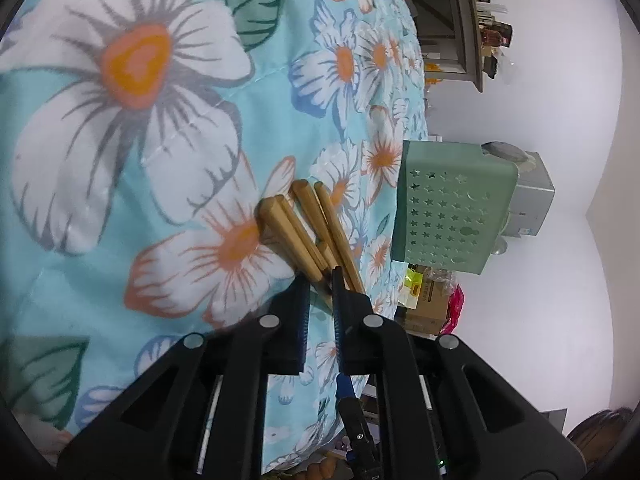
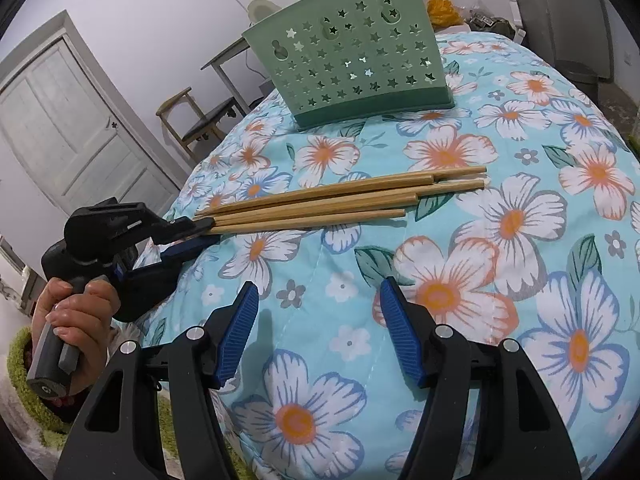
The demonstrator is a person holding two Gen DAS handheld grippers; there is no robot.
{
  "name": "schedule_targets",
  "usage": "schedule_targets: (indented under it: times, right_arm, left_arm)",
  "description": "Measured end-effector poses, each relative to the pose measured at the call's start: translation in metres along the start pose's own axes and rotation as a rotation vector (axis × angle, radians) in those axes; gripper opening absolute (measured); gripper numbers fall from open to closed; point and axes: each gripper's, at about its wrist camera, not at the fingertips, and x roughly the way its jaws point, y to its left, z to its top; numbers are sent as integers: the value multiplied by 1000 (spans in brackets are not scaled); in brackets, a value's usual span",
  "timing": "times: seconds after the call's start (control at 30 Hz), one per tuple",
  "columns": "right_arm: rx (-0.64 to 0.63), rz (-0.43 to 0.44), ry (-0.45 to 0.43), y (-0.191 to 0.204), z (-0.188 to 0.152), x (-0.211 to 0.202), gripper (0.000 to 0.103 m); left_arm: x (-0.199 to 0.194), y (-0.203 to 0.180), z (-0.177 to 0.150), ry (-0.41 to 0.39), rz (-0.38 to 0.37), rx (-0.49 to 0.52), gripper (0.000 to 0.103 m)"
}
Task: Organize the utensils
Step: 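Grasp a bamboo chopstick with the left tool and lift it, then grasp a bamboo chopstick with the right tool while the left tool holds its chopstick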
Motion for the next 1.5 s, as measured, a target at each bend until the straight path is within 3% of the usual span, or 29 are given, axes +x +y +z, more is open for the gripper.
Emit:
schedule_targets:
  times: [0.33,0.43,0.53,0.67,0.73,0.93,1.07,1.23,1.4,1.5]
  right_arm:
    - [3,-38,0,4,1,2,62]
    - [-5,-49,3,6,1,3,62]
    - [-7,-56,3,7,1,4,62]
    - [-9,-65,2,8,1,4,62]
    - [-12,-71,0,9,0,4,62]
    - [-18,-84,-3,10,0,6,62]
    - [-18,-95,-11,12,0,6,62]
    - [-29,-108,-15,13,-2,6,62]
    - [-85,-154,-4,21,-1,6,62]
    - [-159,-165,-8,37,1,6,52]
  left_arm:
    - [-20,2,-7,0,16,0,9]
    - [-20,14,-3,18,8,-46,19]
    - [-16,15,1,23,4,-69,21]
    - [-13,15,3,15,16,-81,19]
    - [-11,17,4,9,31,-87,10]
    - [-13,18,2,11,24,-52,11]
    - [-18,12,2,18,17,5,9]
    - [-36,-18,4,-33,-12,165,6]
    - [-77,-59,10,-155,-51,355,4]
    - [-102,-84,14,-242,-67,457,4]
